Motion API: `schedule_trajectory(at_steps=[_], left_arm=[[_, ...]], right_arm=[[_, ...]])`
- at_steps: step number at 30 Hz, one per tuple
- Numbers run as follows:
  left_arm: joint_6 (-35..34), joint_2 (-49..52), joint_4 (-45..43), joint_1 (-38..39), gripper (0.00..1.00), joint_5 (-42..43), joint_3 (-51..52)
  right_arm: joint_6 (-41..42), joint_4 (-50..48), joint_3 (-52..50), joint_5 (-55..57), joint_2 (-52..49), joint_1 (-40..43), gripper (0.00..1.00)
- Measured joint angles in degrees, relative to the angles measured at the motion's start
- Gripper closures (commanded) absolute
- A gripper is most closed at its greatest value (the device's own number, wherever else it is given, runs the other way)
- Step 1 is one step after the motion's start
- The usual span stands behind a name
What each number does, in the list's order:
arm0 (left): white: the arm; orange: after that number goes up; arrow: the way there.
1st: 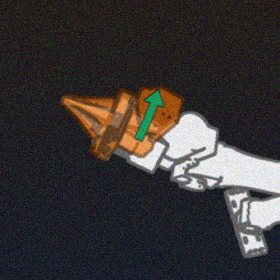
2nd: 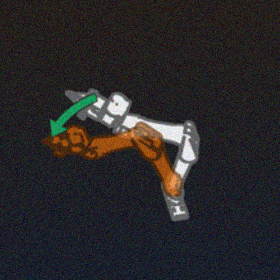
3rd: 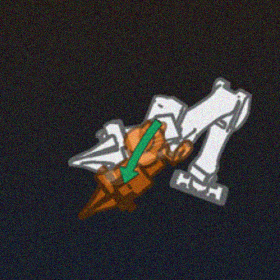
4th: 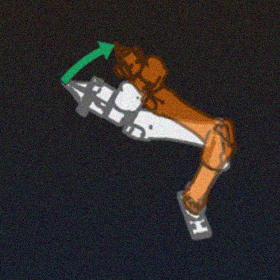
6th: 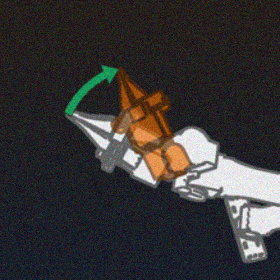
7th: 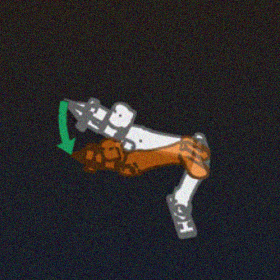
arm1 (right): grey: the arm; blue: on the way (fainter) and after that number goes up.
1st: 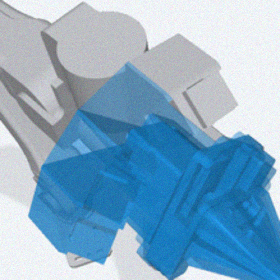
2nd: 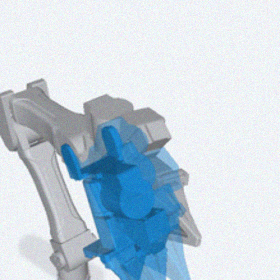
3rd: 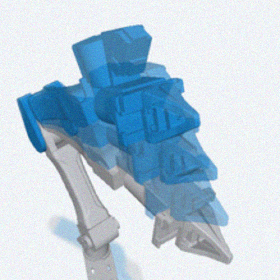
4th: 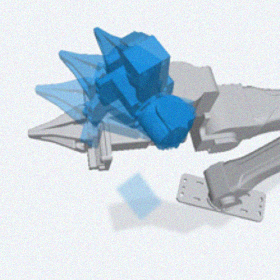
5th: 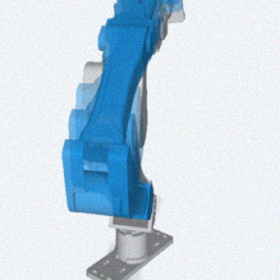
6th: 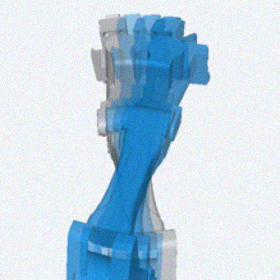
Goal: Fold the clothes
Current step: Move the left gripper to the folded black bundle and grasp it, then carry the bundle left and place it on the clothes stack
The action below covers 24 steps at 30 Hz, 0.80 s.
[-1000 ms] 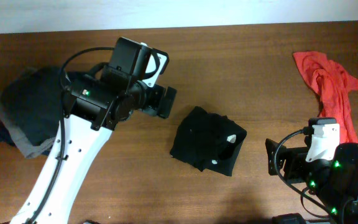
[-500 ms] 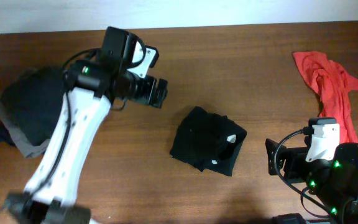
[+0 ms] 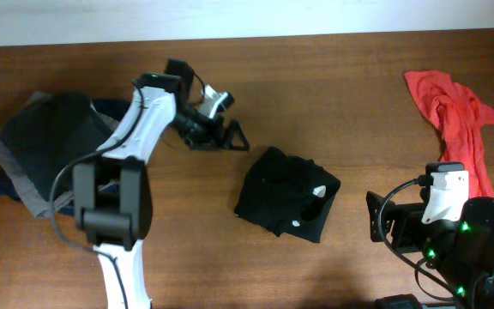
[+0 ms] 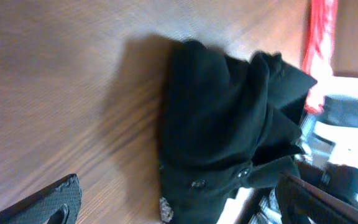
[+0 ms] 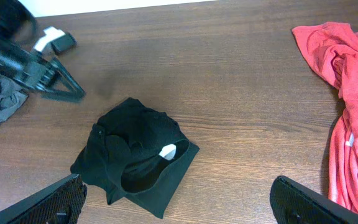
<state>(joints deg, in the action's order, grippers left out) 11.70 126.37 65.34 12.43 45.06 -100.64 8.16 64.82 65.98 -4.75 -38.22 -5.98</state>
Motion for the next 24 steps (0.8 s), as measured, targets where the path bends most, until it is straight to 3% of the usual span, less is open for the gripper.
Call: schedule_trajectory(at_steps=[10, 12, 13, 14, 17, 19, 24], left_arm=[[3.2, 6.0, 3.7, 6.1, 0.01, 6.9, 0.2], [3.6, 6.5, 3.7, 8.0, 0.05, 7.3, 0.8], [3.6, 6.5, 3.4, 8.6, 0.11, 7.3, 1.5], [3.8, 6.5, 2.6, 9.3, 0.24, 7.4, 2.6], [3.7, 6.6, -1.0, 11.5, 0.78, 7.5, 6.2], [3.8, 6.7, -3.3, 12.6, 0.98, 7.7, 8.1], [3.7, 6.8, -4.0, 12.9, 0.99, 8.1, 9.2]], right_arm=[[0.0, 0.0, 0.0, 0.0, 0.0, 0.0, 0.01], [0.0, 0.0, 0.0, 0.0, 0.0, 0.0, 0.01], [0.0, 0.0, 0.0, 0.0, 0.0, 0.0, 0.01], [0.0, 0.0, 0.0, 0.0, 0.0, 0.0, 0.01], [0.0, 0.0, 0.0, 0.0, 0.0, 0.0, 0.02], [0.0, 0.0, 0.0, 0.0, 0.0, 0.0, 0.01], [0.0, 0.0, 0.0, 0.0, 0.0, 0.0, 0.01]])
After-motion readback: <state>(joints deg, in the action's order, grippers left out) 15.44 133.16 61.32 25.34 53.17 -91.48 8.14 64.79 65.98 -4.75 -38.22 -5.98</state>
